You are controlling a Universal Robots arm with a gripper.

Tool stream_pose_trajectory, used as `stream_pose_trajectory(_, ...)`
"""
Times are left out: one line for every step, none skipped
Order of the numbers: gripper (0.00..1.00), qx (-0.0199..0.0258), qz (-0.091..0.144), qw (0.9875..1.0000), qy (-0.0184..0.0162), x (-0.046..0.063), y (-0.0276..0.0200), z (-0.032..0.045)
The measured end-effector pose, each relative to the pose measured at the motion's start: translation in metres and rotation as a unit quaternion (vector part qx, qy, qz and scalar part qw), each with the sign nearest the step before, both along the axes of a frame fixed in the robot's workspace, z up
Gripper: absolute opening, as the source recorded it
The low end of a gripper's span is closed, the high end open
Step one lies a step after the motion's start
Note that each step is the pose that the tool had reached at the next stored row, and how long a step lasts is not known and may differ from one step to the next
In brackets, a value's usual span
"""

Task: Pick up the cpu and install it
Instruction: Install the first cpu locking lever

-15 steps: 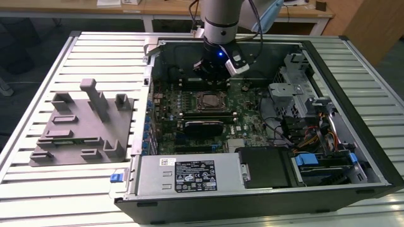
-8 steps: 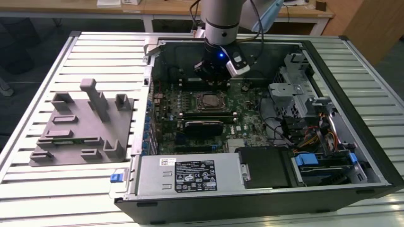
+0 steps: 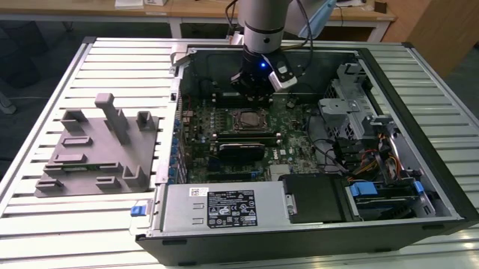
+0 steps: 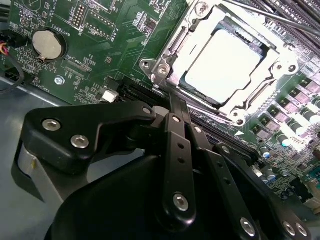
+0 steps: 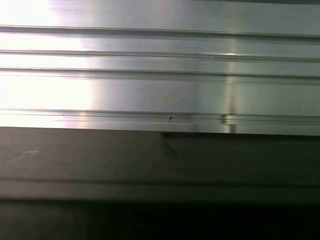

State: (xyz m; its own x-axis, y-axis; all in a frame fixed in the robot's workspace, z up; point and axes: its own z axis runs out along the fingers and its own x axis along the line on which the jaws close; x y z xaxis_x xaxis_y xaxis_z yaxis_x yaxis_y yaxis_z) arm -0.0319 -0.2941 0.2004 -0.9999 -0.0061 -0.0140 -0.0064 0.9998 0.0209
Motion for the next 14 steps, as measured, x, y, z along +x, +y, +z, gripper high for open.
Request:
stream_pose_trajectory(0.11, -0.0010, 0.000, 1.0000, 0.0000, 0.0001, 0.0000, 0.0000)
stream_pose_trajectory(0.11, -0.0033, 0.000, 1.0000, 0.0001, 0.0001, 0.0000, -0.0002)
stream_pose_trajectory(0.11, -0.0059, 0.000, 1.0000, 0.0001, 0.0001, 0.0000, -0.0005)
stream_pose_trajectory(0.11, -0.0088, 0.000, 1.0000, 0.0001, 0.0001, 0.0000, -0.0010)
stream_pose_trajectory(0.11, -0.0120, 0.000, 0.9999, 0.0002, 0.0001, 0.0000, -0.0015)
stream_pose_trajectory(0.11, -0.0150, 0.000, 0.9999, 0.0002, 0.0001, 0.0000, -0.0020)
stream_pose_trajectory(0.11, -0.0175, 0.000, 0.9998, 0.0002, 0.0001, 0.0000, -0.0025)
stream_pose_trajectory(0.11, -0.0186, 0.000, 0.9998, 0.0001, 0.0001, 0.0000, -0.0030)
stream_pose_trajectory(0.11, -0.0193, 0.000, 0.9998, 0.0002, 0.0002, 0.0000, -0.0034)
stream_pose_trajectory(0.11, -0.0195, 0.000, 0.9998, 0.0002, 0.0002, 0.0000, -0.0036)
stream_pose_trajectory(0.11, -0.0196, 0.000, 0.9998, 0.0002, 0.0002, -0.0001, -0.0038)
stream_pose_trajectory(0.11, -0.0196, 0.000, 0.9998, 0.0002, 0.0002, -0.0001, -0.0040)
stream_pose_trajectory(0.11, -0.0189, 0.000, 0.9998, 0.0003, 0.0002, -0.0001, -0.0041)
stream_pose_trajectory(0.11, -0.0170, 0.000, 0.9999, 0.0002, 0.0002, -0.0001, -0.0042)
